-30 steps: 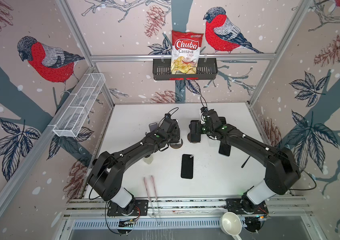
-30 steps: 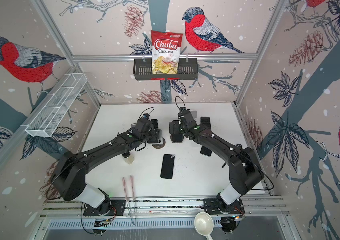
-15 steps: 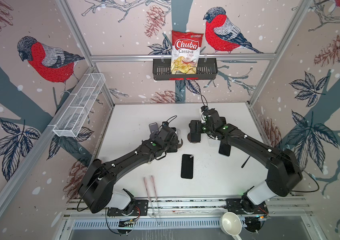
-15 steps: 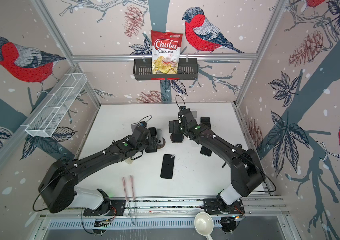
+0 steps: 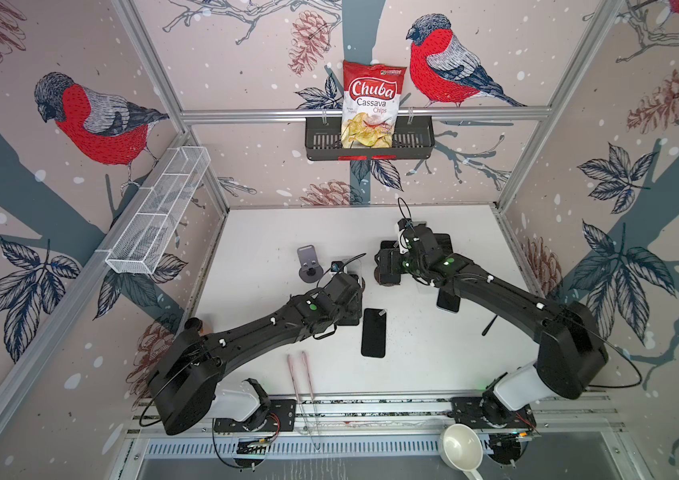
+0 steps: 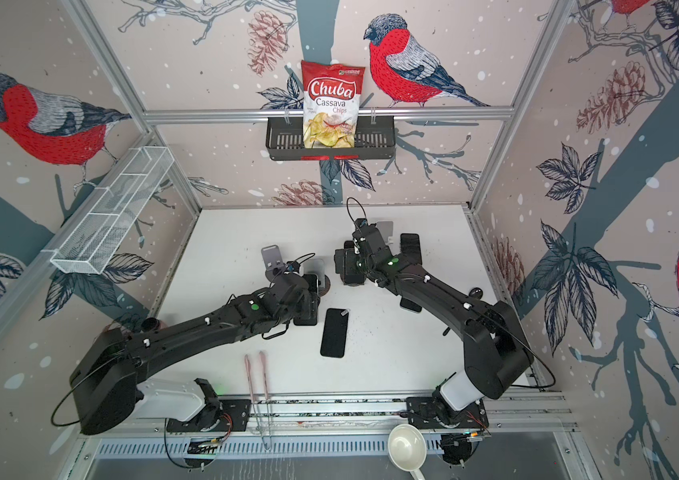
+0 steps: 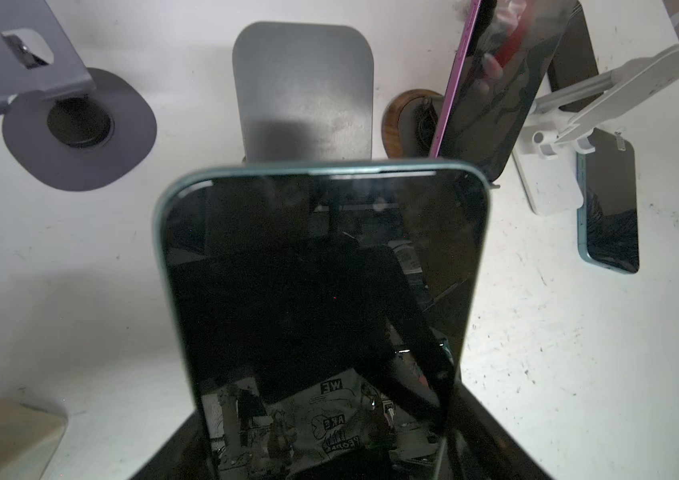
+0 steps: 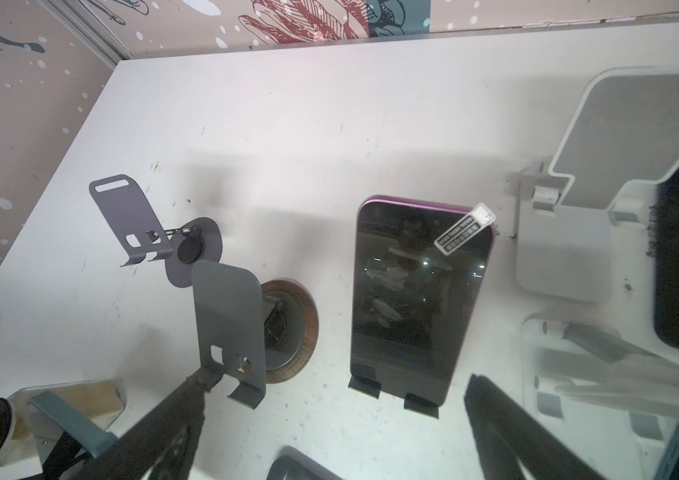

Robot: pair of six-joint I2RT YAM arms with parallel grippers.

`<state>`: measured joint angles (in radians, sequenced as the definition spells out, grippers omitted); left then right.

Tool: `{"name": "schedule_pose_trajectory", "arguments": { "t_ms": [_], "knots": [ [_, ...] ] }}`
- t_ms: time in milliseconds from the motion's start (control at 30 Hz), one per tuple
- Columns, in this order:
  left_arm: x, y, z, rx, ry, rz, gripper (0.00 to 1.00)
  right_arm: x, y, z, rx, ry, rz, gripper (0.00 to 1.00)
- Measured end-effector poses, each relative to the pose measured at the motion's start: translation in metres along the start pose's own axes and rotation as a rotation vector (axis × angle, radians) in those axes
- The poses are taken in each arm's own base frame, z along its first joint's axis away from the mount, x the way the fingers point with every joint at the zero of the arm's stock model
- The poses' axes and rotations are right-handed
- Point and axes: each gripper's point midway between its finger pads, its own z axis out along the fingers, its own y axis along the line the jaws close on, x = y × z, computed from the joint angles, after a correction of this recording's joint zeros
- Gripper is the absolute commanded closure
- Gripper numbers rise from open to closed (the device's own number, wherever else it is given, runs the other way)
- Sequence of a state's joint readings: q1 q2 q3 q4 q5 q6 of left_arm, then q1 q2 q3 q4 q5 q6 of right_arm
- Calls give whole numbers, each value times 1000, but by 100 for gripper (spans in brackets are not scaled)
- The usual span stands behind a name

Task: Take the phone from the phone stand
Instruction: 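Carry the teal-edged phone toward the robot beside the flat black phone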

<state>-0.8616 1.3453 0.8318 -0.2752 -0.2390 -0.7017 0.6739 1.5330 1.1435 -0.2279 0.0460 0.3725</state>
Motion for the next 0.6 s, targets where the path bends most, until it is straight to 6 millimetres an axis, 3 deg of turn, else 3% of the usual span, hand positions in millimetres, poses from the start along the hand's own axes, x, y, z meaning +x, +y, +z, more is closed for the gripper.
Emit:
{"name": "schedule_pose_trajectory", "arguments": {
  "t_ms": [600],
  "knots": [
    [47,23,10,-40,75,-40,42,9,22,2,-39,7,-34,1]
  ]
}}
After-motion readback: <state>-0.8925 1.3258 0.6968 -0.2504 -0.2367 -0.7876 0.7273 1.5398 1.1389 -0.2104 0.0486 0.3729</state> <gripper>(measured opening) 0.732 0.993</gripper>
